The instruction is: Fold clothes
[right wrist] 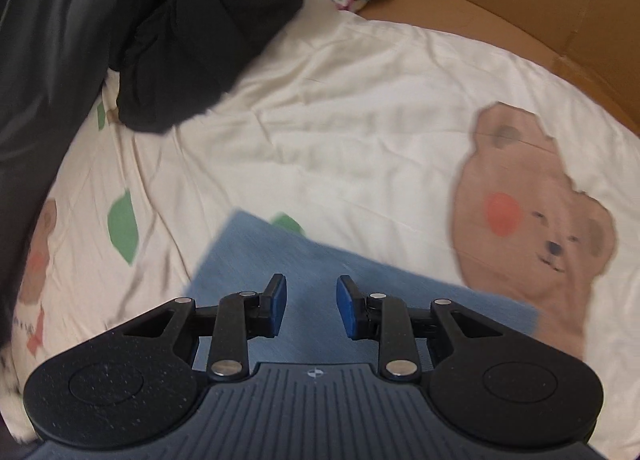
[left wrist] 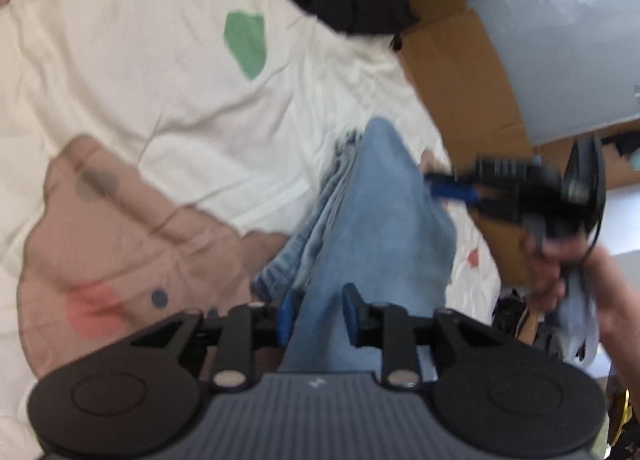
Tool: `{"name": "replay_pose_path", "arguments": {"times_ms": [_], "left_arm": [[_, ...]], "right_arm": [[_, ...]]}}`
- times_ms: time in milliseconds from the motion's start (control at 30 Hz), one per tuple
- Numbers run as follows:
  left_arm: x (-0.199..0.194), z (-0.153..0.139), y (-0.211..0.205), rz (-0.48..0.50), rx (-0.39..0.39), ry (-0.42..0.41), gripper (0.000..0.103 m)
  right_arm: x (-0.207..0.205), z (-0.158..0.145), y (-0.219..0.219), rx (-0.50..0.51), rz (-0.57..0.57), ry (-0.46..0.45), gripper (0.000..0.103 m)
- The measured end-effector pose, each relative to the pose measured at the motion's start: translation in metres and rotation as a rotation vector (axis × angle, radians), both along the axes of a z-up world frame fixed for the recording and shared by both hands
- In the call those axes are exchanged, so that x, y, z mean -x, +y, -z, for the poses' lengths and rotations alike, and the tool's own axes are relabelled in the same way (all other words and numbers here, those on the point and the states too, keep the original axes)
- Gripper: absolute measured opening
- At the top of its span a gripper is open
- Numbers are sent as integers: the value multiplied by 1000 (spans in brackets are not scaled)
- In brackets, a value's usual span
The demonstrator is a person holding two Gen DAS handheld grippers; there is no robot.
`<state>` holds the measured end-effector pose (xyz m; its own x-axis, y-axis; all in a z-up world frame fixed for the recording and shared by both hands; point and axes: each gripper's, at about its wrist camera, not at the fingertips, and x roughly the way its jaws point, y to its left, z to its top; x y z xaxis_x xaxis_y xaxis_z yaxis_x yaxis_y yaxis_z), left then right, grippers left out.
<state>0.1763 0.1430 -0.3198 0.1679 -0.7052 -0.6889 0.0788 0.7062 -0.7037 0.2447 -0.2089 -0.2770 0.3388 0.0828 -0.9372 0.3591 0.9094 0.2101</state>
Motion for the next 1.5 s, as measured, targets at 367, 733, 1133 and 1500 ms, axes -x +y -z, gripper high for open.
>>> {"name": "replay_pose_path", "arguments": {"times_ms": [367, 733, 1133, 1500], "left_arm": [[-16, -25, -41, 109, -136, -122, 31], [-38, -15, -79, 204, -275, -203, 47], [-71, -7, -135, 301, -281, -279, 40], [-77, 7, -141, 287, -259, -310, 40]], "right_arm": [[77, 16, -28, 11, -6, -13, 34], [119, 42, -40, -3, 63, -173, 31], [149, 55, -70, -19, 186, -319, 26], [139, 46, -69, 3, 198, -373, 27]]}}
